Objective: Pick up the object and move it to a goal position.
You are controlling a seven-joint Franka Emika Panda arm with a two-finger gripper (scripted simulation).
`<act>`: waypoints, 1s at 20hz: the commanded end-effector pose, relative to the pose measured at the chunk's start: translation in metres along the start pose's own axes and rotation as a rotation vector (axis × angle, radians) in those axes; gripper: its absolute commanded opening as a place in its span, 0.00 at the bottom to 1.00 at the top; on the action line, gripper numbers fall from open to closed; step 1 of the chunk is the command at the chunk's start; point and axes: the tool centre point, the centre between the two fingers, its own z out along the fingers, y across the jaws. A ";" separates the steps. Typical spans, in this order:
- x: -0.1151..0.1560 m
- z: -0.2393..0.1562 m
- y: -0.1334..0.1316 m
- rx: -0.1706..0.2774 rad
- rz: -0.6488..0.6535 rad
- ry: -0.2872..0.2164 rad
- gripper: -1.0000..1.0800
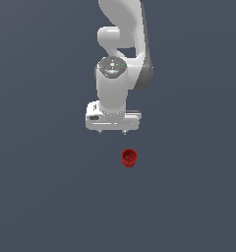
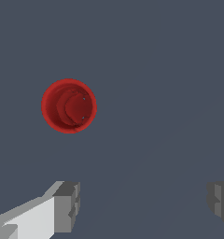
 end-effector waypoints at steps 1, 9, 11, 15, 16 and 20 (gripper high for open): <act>0.001 0.001 -0.001 0.000 -0.005 0.001 0.96; 0.020 0.017 -0.020 0.002 -0.090 0.010 0.96; 0.027 0.025 -0.028 0.004 -0.126 0.015 0.96; 0.044 0.043 -0.049 0.011 -0.209 0.026 0.96; 0.047 0.047 -0.053 0.013 -0.227 0.029 0.96; 0.057 0.060 -0.068 0.021 -0.282 0.037 0.96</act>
